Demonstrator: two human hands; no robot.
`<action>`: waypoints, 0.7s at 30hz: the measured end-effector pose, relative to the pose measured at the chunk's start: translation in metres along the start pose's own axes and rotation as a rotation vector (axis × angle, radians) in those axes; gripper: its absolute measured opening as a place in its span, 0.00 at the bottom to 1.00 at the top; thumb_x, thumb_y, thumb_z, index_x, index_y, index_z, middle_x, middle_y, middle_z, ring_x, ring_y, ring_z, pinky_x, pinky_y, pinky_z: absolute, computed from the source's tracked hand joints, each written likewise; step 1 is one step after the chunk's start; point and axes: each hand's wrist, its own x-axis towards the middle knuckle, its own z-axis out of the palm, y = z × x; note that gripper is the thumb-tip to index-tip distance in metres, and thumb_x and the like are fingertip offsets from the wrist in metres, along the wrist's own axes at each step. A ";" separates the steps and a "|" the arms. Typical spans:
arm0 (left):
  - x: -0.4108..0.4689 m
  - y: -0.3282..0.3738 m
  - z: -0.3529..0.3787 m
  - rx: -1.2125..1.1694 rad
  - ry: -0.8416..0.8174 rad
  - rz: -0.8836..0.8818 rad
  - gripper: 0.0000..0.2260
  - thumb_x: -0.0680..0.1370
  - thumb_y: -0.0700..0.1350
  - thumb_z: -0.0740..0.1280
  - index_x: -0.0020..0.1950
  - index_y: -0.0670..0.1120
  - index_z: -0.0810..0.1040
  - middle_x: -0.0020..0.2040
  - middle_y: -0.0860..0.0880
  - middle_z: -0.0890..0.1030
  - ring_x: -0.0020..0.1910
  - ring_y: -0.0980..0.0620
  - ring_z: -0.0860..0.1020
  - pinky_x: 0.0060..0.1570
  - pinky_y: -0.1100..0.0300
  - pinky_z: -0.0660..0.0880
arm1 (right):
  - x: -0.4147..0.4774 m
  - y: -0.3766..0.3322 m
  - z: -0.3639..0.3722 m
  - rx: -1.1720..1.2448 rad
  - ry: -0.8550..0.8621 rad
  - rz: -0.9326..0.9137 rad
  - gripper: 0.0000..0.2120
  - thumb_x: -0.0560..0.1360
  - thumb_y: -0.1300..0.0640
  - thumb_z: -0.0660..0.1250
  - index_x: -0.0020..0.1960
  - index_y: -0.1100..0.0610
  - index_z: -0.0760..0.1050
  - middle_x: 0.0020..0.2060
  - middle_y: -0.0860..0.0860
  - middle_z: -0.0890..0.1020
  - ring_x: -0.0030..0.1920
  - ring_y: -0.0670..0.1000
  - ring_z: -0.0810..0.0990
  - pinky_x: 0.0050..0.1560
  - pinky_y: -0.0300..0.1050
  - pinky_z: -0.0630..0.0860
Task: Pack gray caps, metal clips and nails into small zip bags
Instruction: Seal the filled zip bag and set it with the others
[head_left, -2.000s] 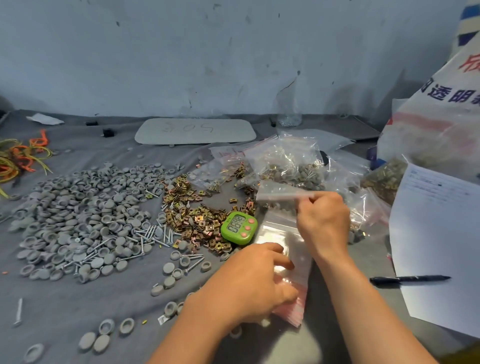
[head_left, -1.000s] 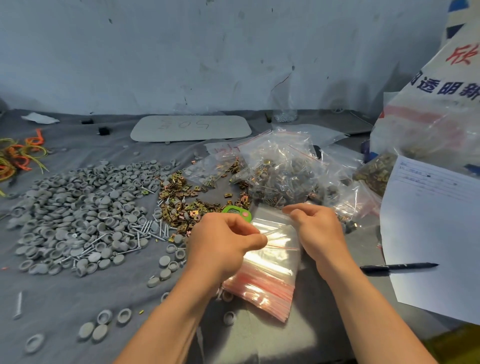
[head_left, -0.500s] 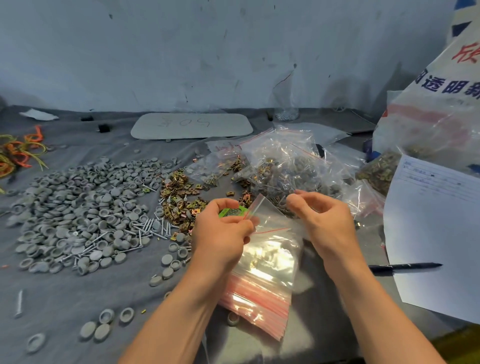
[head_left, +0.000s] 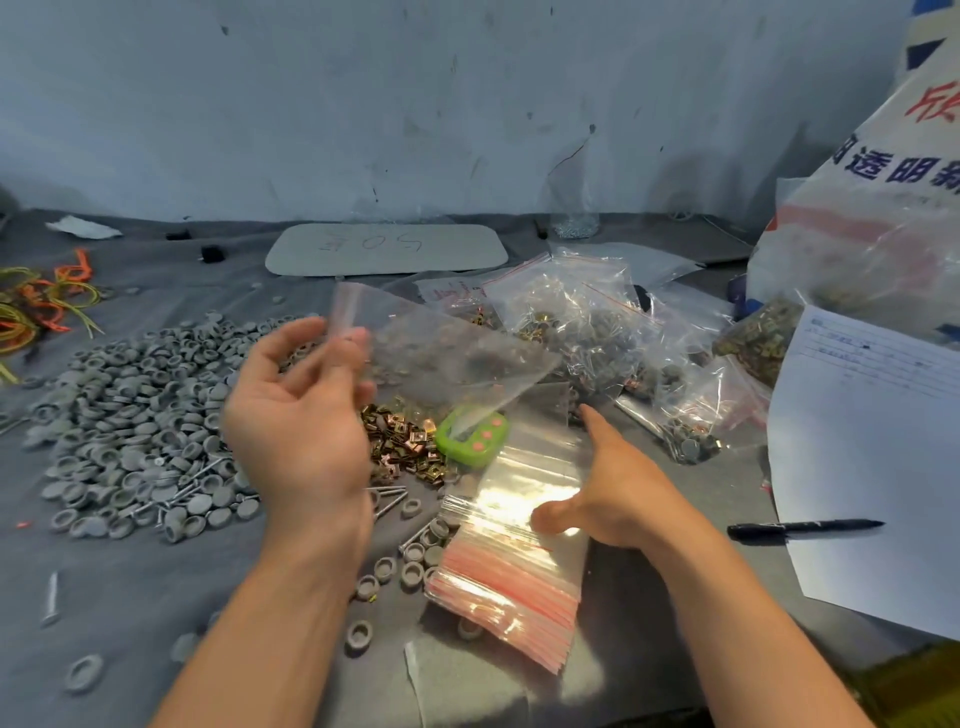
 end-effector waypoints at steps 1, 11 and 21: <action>0.007 0.003 -0.008 -0.024 0.046 0.002 0.10 0.77 0.38 0.75 0.54 0.49 0.79 0.44 0.50 0.88 0.42 0.55 0.86 0.37 0.67 0.79 | 0.000 -0.001 -0.001 -0.029 0.009 0.002 0.65 0.62 0.44 0.84 0.84 0.49 0.44 0.83 0.50 0.56 0.81 0.55 0.59 0.78 0.54 0.63; 0.048 0.020 -0.074 -0.076 0.269 -0.011 0.08 0.82 0.35 0.67 0.52 0.48 0.78 0.42 0.51 0.86 0.42 0.54 0.84 0.41 0.63 0.81 | -0.015 -0.034 0.011 0.069 0.261 -0.083 0.56 0.68 0.54 0.79 0.84 0.44 0.46 0.76 0.53 0.70 0.62 0.51 0.78 0.57 0.44 0.75; 0.058 0.026 -0.113 0.150 0.261 -0.055 0.06 0.79 0.36 0.72 0.48 0.47 0.85 0.39 0.51 0.87 0.41 0.58 0.86 0.33 0.67 0.78 | -0.039 -0.105 0.050 0.213 0.821 -0.419 0.40 0.72 0.65 0.74 0.80 0.51 0.64 0.73 0.51 0.74 0.74 0.53 0.69 0.77 0.53 0.64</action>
